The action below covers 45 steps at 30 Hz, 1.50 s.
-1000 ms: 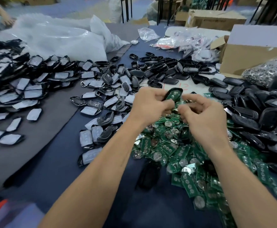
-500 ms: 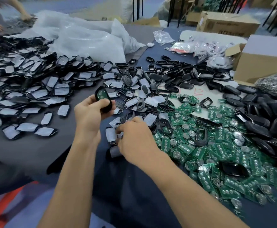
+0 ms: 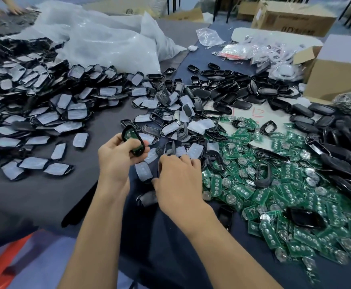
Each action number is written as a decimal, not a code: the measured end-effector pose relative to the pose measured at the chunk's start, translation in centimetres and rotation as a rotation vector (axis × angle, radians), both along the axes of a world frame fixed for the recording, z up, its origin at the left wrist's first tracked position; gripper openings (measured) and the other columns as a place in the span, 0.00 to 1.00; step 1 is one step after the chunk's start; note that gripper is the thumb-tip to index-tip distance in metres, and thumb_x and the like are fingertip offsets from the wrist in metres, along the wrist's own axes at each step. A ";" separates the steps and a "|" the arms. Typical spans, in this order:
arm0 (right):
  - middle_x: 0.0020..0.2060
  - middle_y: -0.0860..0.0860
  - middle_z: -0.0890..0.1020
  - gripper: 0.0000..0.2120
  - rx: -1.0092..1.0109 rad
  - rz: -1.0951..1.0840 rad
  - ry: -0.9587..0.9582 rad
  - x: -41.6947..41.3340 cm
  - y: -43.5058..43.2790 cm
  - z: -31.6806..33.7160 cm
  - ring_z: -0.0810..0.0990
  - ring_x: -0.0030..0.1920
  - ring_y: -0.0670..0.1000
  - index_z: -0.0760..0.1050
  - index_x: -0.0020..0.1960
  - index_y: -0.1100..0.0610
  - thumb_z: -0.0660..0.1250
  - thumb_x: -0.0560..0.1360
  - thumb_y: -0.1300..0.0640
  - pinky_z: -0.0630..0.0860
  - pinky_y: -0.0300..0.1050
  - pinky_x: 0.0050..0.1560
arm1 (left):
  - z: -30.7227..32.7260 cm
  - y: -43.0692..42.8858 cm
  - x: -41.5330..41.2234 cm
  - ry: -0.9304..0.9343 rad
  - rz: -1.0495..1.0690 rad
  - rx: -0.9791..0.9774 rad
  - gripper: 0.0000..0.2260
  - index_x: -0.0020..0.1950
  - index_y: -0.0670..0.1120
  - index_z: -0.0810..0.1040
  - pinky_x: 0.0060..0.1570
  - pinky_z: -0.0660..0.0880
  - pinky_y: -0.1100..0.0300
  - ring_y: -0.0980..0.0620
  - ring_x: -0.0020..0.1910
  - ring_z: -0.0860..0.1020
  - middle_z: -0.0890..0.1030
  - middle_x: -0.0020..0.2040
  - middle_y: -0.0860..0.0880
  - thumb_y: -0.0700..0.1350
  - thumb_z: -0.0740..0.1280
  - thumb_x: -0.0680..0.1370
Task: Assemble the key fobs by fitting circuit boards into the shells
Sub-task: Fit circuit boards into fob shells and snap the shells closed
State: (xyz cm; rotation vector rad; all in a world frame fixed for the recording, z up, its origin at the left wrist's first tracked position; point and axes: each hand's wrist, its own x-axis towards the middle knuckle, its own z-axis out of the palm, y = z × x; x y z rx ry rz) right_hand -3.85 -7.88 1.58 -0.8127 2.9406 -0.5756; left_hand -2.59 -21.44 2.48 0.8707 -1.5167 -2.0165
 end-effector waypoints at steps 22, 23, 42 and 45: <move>0.39 0.50 0.88 0.18 -1.204 -0.465 -0.730 -1.7 10.6 3.5 0.82 0.37 0.43 0.81 0.53 0.49 0.70 0.74 0.72 0.76 0.35 0.39 | 1.4 7.0 -1.3 -0.050 -0.264 -0.045 0.06 0.47 0.40 0.81 0.34 0.81 0.61 0.50 0.33 0.85 0.87 0.37 0.44 0.30 0.69 0.79; 0.37 0.49 0.87 0.18 -1.227 -0.478 -0.741 -1.8 11.1 3.5 0.82 0.36 0.43 0.81 0.53 0.51 0.70 0.75 0.72 0.76 0.38 0.40 | 1.6 7.9 -1.3 -0.043 -0.292 -0.029 0.06 0.46 0.40 0.81 0.34 0.82 0.61 0.49 0.33 0.85 0.86 0.36 0.45 0.30 0.69 0.79; 0.36 0.45 0.87 0.16 -1.092 -0.596 -0.496 -1.4 16.6 3.3 0.75 0.30 0.49 0.80 0.45 0.44 0.73 0.74 0.66 0.71 0.43 0.32 | 3.0 14.7 -0.7 -0.009 -0.572 0.028 0.15 0.43 0.47 0.90 0.40 0.81 0.63 0.54 0.37 0.82 0.85 0.39 0.45 0.31 0.68 0.80; 0.33 0.45 0.86 0.16 -1.084 -0.626 -0.422 -1.4 17.7 3.2 0.67 0.23 0.45 0.80 0.44 0.43 0.73 0.74 0.65 0.66 0.40 0.24 | 3.0 15.7 -1.2 -0.035 -0.621 -0.042 0.13 0.43 0.46 0.89 0.40 0.80 0.64 0.54 0.36 0.81 0.86 0.40 0.45 0.30 0.71 0.77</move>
